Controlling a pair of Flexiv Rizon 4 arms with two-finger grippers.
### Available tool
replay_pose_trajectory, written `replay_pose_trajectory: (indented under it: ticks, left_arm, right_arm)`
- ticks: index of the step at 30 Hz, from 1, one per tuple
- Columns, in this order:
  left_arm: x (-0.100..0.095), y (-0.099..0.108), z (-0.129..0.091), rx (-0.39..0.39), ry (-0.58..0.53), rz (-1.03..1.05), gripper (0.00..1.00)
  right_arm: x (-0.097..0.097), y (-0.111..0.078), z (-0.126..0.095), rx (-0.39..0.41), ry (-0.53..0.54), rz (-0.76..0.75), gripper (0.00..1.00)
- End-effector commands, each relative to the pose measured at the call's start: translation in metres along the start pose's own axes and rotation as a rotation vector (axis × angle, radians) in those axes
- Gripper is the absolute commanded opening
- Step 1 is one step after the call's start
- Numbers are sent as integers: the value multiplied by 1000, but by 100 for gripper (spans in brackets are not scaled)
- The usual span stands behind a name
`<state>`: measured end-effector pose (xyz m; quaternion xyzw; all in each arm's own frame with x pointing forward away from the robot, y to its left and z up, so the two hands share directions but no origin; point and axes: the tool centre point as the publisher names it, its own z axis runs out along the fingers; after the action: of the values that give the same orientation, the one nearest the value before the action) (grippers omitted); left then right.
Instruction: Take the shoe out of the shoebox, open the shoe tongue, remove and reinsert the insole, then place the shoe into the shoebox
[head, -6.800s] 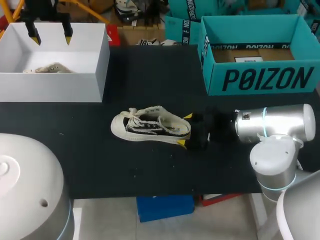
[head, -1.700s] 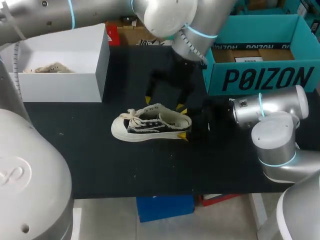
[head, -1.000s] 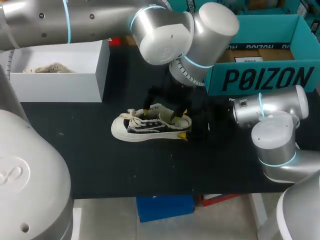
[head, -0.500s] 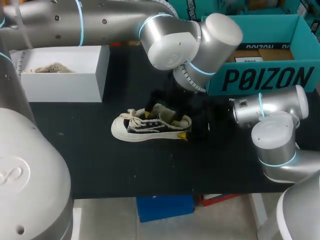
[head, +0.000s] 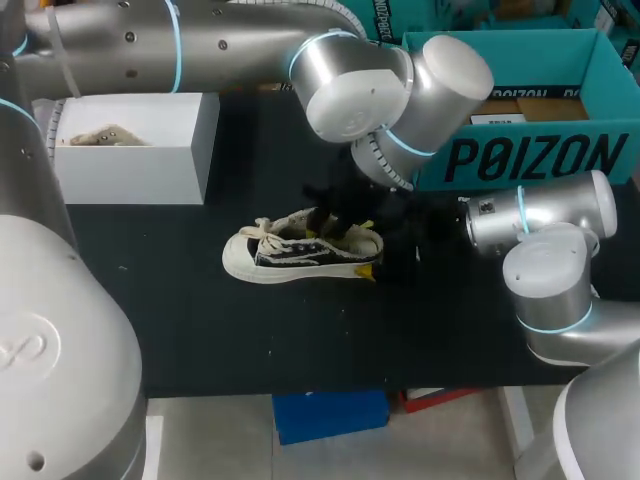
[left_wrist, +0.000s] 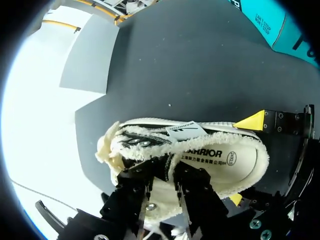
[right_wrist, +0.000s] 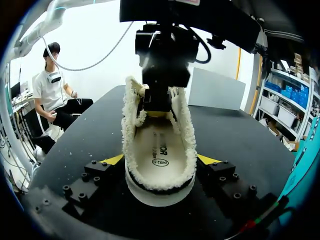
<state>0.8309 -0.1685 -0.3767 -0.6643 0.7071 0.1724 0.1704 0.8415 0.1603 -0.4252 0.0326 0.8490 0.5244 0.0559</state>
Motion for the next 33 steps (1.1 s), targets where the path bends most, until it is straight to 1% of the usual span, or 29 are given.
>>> replay_pose_trajectory:
  ticks: [1,2,4,7,15,19,27,33]
  left_arm:
    - [-1,0,-1,1,1,3,0]
    - [-2,0,-1,2,1,3,0]
    - [-4,0,-5,-27,55,10,0]
    - [-6,0,-10,-22,67,12,0]
    - [-13,-2,-12,-26,94,12,0]
    - [-18,-3,-15,-16,108,12,0]
    - [-28,-6,-28,14,143,3,0]
    - [-37,-9,-30,26,171,-14,0]
  right_arm:
    - [0,1,1,2,-1,1,0]
    - [0,1,1,2,-1,1,0]
    - [0,1,1,2,-1,1,0]
    - [0,1,1,2,-1,1,0]
    - [0,1,1,2,-1,1,0]
    - [0,1,1,2,-1,1,0]
    - [0,1,1,2,-1,1,0]
    - [0,1,1,2,-1,1,0]
